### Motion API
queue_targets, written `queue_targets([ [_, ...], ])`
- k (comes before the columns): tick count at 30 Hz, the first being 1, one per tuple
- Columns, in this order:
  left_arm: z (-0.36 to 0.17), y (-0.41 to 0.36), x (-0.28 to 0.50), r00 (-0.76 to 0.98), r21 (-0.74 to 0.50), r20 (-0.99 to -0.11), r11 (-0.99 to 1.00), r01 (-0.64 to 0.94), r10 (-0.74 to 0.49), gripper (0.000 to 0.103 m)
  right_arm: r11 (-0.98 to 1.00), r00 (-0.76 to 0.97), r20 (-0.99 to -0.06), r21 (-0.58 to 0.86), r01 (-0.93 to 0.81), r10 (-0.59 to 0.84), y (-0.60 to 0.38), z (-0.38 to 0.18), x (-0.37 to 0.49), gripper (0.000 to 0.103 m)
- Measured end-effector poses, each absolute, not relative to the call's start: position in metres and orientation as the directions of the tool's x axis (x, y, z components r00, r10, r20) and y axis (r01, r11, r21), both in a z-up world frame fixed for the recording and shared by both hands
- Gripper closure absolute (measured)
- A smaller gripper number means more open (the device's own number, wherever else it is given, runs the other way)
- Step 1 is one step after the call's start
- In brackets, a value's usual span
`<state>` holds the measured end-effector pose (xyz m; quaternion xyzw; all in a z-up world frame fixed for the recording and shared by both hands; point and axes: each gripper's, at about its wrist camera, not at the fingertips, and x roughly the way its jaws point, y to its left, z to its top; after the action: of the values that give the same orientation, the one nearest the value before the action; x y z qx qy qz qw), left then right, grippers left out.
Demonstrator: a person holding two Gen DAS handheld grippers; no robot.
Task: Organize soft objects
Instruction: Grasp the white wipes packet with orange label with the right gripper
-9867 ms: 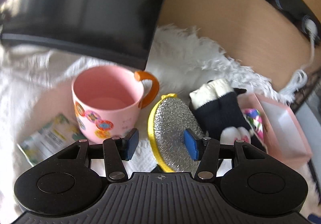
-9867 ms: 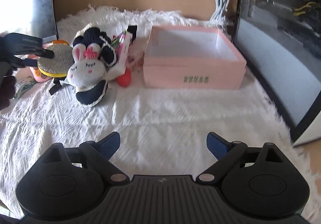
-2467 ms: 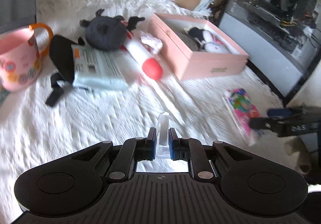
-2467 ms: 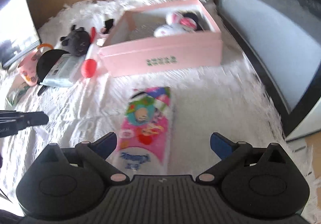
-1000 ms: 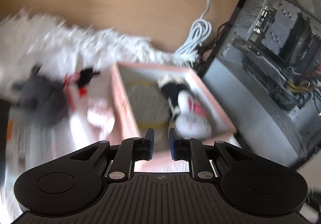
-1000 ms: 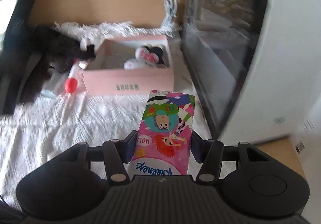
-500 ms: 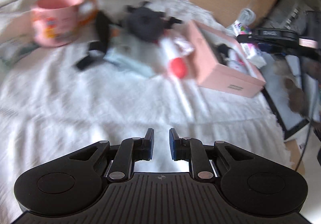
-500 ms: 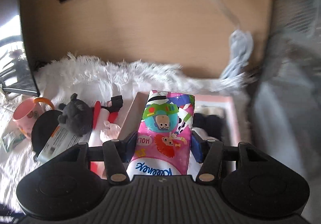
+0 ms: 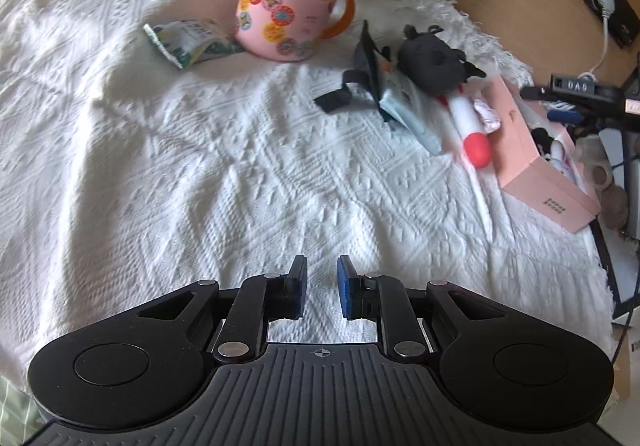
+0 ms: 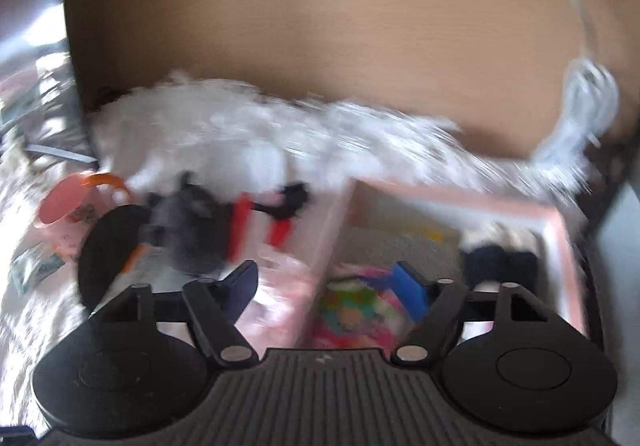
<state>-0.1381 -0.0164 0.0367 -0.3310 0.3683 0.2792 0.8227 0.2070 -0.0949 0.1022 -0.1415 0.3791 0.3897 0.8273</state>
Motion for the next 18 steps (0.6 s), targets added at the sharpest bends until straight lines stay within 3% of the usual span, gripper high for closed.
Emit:
queue_targets([
  [4, 0.039, -0.018, -0.140, 0.577, -0.347, -0.787, 0.618, -0.705, 0.218, 0.085, 0.584, 0.366, -0.756, 0.026, -0.811, 0.543, -0.056, 0.094, 0.178, 0.025],
  [6, 0.040, -0.017, -0.140, 0.577, -0.346, -0.784, 0.610, -0.713, 0.229, 0.085, 0.557, 0.355, -0.760, 0.011, -0.831, 0.545, -0.039, 0.085, 0.163, 0.030],
  [12, 0.041, -0.012, -0.147, 0.565, -0.337, -0.782, 0.585, -0.738, 0.263, 0.085, 0.445, 0.205, -0.773, 0.109, -0.889, 0.600, -0.006, 0.064, 0.118, 0.031],
  [15, 0.036, -0.010, -0.147, 0.548, -0.328, -0.796, 0.578, -0.747, 0.257, 0.085, 0.456, 0.262, -0.766, 0.045, -0.889, 0.586, 0.011, 0.054, 0.101, 0.030],
  [18, 0.035, -0.009, -0.146, 0.548, -0.329, -0.798, 0.581, -0.745, 0.251, 0.085, 0.542, 0.307, -0.761, 0.070, -0.837, 0.572, 0.022, 0.047, 0.110, 0.027],
])
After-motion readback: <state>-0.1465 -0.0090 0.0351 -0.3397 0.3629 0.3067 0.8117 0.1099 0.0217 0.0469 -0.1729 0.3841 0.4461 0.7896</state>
